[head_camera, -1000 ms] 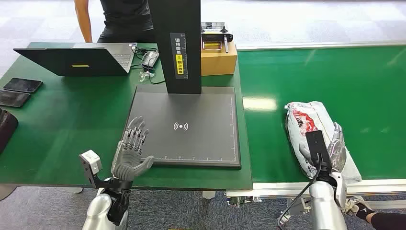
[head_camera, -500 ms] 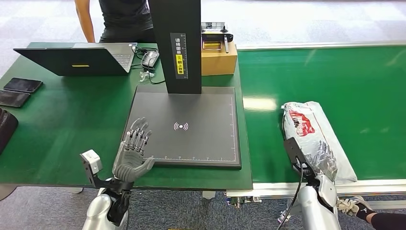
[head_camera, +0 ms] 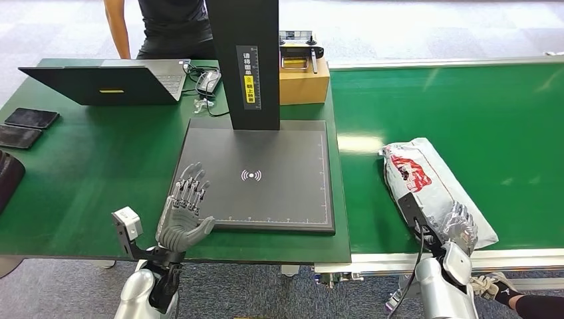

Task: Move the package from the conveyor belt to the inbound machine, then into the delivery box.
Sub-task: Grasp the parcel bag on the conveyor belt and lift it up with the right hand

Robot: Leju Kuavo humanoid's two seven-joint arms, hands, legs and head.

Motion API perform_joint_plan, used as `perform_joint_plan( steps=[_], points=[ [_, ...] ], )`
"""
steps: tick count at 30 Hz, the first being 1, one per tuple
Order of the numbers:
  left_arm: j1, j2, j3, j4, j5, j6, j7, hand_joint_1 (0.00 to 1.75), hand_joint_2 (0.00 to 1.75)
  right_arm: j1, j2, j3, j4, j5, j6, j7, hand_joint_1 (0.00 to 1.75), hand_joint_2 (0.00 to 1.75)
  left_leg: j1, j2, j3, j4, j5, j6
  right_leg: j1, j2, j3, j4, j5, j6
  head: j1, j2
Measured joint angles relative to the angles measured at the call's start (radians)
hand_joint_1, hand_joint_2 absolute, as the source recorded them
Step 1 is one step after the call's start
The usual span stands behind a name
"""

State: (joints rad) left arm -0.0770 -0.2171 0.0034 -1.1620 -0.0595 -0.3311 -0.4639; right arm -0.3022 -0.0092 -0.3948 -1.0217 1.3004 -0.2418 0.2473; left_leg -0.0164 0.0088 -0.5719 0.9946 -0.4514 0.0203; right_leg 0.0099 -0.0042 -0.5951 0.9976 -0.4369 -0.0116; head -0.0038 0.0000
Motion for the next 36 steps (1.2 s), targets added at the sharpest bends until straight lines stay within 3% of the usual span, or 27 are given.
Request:
perform_joint_plan(
  steps=[5, 13, 36],
  points=[
    [0.000, 0.000, 0.000, 0.000, 0.003, 0.002, -0.003, 0.00, 1.75, 0.000, 0.001, -0.012, 0.001, -0.048, -0.012, -0.062, 0.00, 1.75, 0.000, 0.000, 0.000, 0.000, 0.000, 0.000, 0.000, 0.000, 0.000, 0.000, 0.000, 0.000, 0.000, 0.000],
    [-0.020, 0.000, 0.000, 0.014, 0.003, 0.000, -0.010, 0.00, 1.75, -0.022, -0.002, -0.013, 0.076, -0.079, 0.160, -0.056, 0.00, 1.75, 0.000, 0.002, 0.002, 0.000, 0.000, 0.000, 0.000, 0.002, 0.002, 0.000, 0.000, 0.000, 0.000, 0.000],
    [-0.035, 0.000, -0.002, 0.050, 0.008, 0.005, -0.011, 0.00, 1.75, -0.078, -0.009, 0.031, 0.194, -0.105, 0.227, -0.080, 0.00, 1.75, 0.001, 0.003, 0.015, 0.000, -0.001, 0.002, 0.001, 0.004, 0.017, -0.005, 0.002, 0.003, 0.000, 0.000]
  ],
)
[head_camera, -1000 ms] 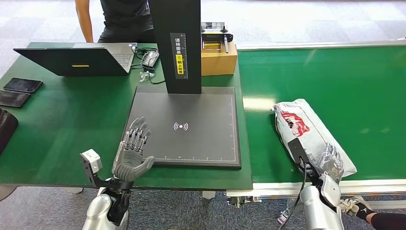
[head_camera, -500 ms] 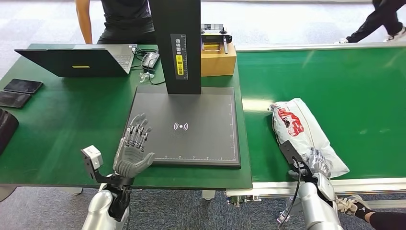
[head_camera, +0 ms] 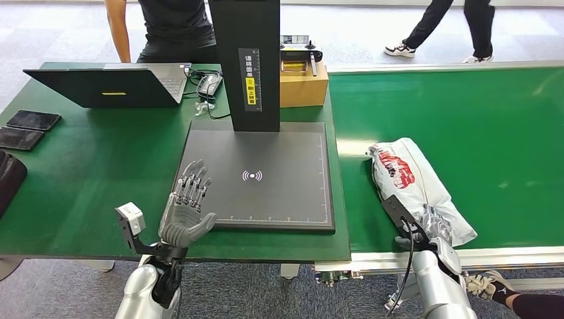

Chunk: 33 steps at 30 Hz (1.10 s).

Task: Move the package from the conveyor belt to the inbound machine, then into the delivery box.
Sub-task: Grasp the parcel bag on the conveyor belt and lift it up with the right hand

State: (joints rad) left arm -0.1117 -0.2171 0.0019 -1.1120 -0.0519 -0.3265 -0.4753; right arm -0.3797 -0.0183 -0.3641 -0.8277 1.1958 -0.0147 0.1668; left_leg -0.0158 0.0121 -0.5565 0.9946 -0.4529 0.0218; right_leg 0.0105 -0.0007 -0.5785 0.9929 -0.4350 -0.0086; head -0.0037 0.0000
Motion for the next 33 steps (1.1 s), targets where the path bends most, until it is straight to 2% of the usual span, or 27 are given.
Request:
perform_joint_plan(
  steps=[3, 7, 19, 33],
  points=[
    [0.000, 0.000, 0.000, 0.001, 0.003, 0.000, 0.000, 0.00, 1.75, 0.000, 0.000, 0.005, 0.005, -0.019, 0.011, -0.018, 0.03, 1.75, 0.000, 0.000, 0.000, 0.000, 0.000, 0.000, 0.000, 0.000, 0.000, 0.000, 0.000, 0.001, 0.000, 0.000],
    [-0.001, 0.000, 0.000, 0.003, 0.009, 0.002, 0.001, 0.00, 1.75, -0.001, -0.003, 0.021, 0.021, -0.060, 0.026, -0.058, 1.75, 1.75, 0.000, 0.002, 0.001, 0.000, 0.000, 0.001, 0.000, 0.002, 0.001, -0.001, 0.001, 0.001, 0.000, 0.000],
    [0.003, 0.002, -0.002, 0.003, 0.020, 0.012, 0.002, 0.00, 1.75, 0.006, -0.019, 0.093, 0.002, -0.176, 0.027, -0.107, 1.75, 1.75, 0.002, 0.010, 0.003, 0.000, -0.002, 0.001, 0.002, 0.008, 0.002, -0.002, 0.002, 0.000, 0.000, 0.000],
    [0.009, 0.005, -0.002, 0.003, 0.014, 0.032, 0.005, 0.00, 1.75, 0.033, -0.025, 0.158, -0.036, -0.216, 0.013, -0.114, 1.75, 1.75, 0.005, 0.010, 0.002, 0.000, -0.003, 0.000, 0.005, 0.009, 0.001, -0.002, 0.001, -0.001, 0.000, 0.000]
  ],
)
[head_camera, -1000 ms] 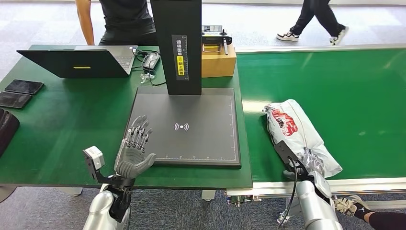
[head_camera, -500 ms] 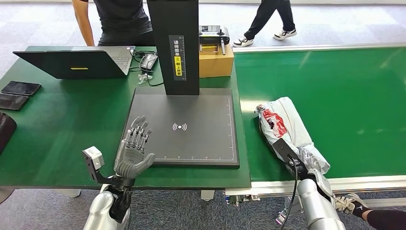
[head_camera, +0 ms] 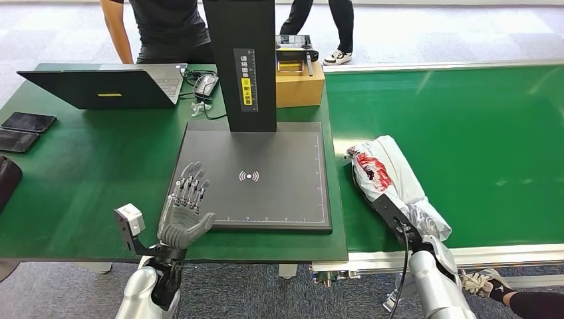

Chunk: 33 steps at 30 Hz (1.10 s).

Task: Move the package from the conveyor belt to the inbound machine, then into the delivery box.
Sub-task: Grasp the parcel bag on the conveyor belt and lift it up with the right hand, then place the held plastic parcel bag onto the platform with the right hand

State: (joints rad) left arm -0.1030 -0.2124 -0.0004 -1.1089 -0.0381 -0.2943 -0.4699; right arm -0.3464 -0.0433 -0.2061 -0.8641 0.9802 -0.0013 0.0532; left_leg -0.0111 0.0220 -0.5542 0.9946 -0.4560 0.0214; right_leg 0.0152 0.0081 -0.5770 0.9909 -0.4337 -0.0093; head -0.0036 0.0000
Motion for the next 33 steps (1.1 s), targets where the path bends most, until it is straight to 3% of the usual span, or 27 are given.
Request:
perform_joint_plan(
  steps=[8, 18, 25, 33],
  points=[
    [0.021, 0.000, 0.001, -0.016, -0.002, 0.000, -0.002, 0.00, 1.75, 0.062, 0.023, 0.002, -0.108, -0.059, -0.179, -0.102, 1.75, 1.75, 0.000, -0.003, -0.005, 0.000, 0.001, 0.000, -0.001, -0.002, -0.004, 0.000, 0.000, 0.000, 0.000, 0.000],
    [0.018, -0.002, 0.002, -0.028, -0.008, -0.006, -0.005, 0.00, 1.75, 0.126, 0.076, -0.012, -0.359, -0.202, -0.446, -0.345, 1.75, 1.75, 0.000, -0.009, -0.011, 0.000, 0.001, -0.001, -0.001, -0.007, -0.009, 0.001, -0.003, -0.001, 0.000, 0.000],
    [0.012, -0.002, 0.003, -0.028, -0.008, -0.005, -0.013, 0.00, 1.75, 0.145, 0.096, -0.011, -0.462, -0.215, -0.565, -0.431, 1.75, 1.75, 0.000, -0.009, -0.012, 0.000, 0.001, -0.001, -0.001, -0.007, -0.010, 0.001, -0.003, -0.001, 0.000, 0.000],
    [0.011, -0.002, 0.003, -0.028, -0.006, -0.005, -0.015, 0.00, 1.75, 0.149, 0.100, 0.046, -0.533, -0.189, -0.514, -0.430, 1.75, 1.75, 0.000, -0.010, -0.012, 0.000, 0.001, -0.001, 0.000, -0.008, -0.011, 0.001, -0.003, -0.001, 0.000, 0.000]
  ],
)
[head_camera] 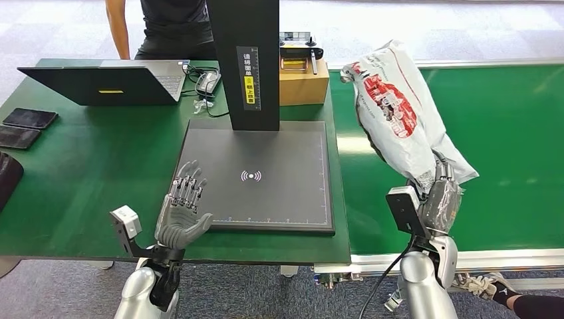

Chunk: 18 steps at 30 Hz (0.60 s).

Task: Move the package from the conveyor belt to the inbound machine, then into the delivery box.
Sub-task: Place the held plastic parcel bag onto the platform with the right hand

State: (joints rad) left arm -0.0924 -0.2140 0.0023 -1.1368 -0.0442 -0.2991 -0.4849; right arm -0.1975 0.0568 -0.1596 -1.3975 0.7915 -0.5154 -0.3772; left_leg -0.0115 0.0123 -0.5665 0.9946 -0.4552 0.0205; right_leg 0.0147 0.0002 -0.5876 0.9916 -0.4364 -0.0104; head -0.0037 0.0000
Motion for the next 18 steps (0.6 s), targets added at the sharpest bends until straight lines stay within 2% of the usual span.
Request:
perform_joint_plan(
  steps=[4, 8, 13, 18],
  points=[
    [0.000, 0.000, 0.000, 0.000, 0.000, -0.004, 0.000, 0.00, 1.75, 0.000, -0.002, 0.017, -0.005, 0.044, 0.028, 0.014, 1.75, 1.75, 0.000, 0.000, 0.000, 0.000, 0.000, 0.000, 0.000, 0.000, 0.000, 0.000, 0.000, 0.000, 0.000, 0.000],
    [-0.001, 0.000, -0.001, 0.000, -0.006, -0.009, -0.007, 0.00, 1.75, -0.003, -0.021, 0.067, 0.001, 0.217, 0.092, 0.067, 1.75, 1.75, 0.000, 0.000, -0.001, 0.000, 0.000, 0.000, 0.000, 0.000, 0.000, 0.000, 0.000, 0.000, 0.000, 0.000],
    [0.006, 0.000, -0.003, -0.020, -0.029, 0.031, -0.041, 0.00, 1.75, -0.027, -0.064, 0.153, 0.063, 0.391, 0.177, 0.149, 1.75, 1.75, 0.000, -0.001, -0.002, 0.000, 0.000, 0.000, 0.000, -0.001, -0.001, 0.000, 0.000, 0.000, 0.000, 0.000],
    [0.024, 0.001, -0.006, -0.063, -0.013, 0.050, -0.082, 0.00, 1.75, -0.078, -0.113, 0.234, 0.162, 0.495, 0.238, 0.163, 1.75, 1.75, 0.000, -0.002, -0.002, 0.000, 0.000, 0.000, 0.000, -0.002, -0.001, 0.000, 0.000, 0.000, 0.000, 0.000]
  ],
)
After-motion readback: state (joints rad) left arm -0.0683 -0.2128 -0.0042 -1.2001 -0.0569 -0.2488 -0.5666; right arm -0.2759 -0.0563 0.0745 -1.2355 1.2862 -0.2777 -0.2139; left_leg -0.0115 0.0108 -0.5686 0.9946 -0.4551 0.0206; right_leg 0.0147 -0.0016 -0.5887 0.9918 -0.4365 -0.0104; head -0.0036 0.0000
